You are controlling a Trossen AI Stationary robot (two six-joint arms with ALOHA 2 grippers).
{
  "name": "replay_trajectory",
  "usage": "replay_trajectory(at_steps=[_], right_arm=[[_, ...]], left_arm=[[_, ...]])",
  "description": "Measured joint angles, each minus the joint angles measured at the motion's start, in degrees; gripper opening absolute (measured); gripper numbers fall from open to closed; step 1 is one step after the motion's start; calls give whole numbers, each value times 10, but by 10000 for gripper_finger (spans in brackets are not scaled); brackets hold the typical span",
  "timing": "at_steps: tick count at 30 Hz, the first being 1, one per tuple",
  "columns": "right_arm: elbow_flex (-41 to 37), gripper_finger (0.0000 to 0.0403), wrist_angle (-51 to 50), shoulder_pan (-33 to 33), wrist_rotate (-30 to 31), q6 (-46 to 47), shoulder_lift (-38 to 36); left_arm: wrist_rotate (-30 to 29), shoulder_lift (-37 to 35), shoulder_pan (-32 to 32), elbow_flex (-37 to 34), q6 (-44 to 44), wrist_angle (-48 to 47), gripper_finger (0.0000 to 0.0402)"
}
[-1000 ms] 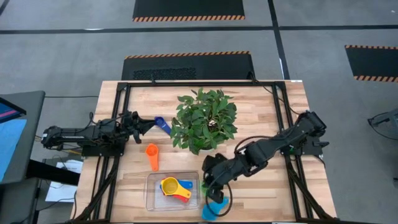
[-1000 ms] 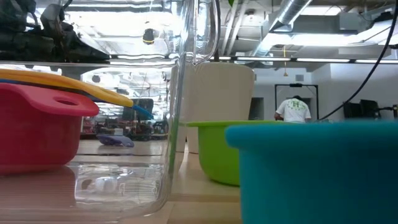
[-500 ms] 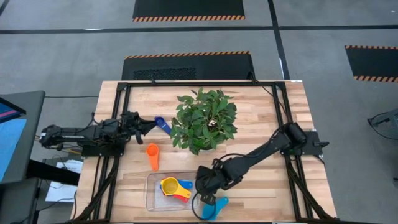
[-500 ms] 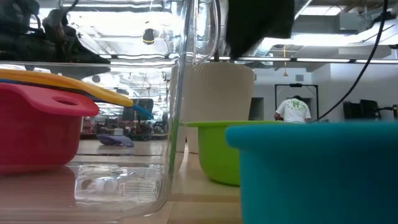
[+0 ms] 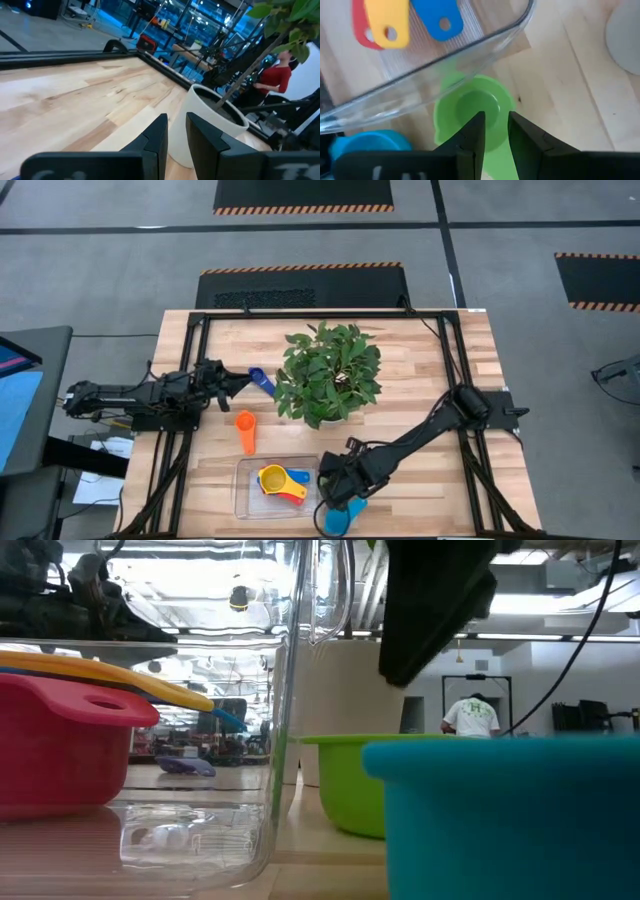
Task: Nest measuring cups in basket
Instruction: Stack the green measuring cup on the yellow measuring cup
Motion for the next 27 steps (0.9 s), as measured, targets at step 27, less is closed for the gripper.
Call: replay_trajectory(at_steps=[27], right_arm=[[-32, 108, 7, 17, 26, 44, 1]], left_arm=[[21, -1, 0, 0, 39, -2, 59]])
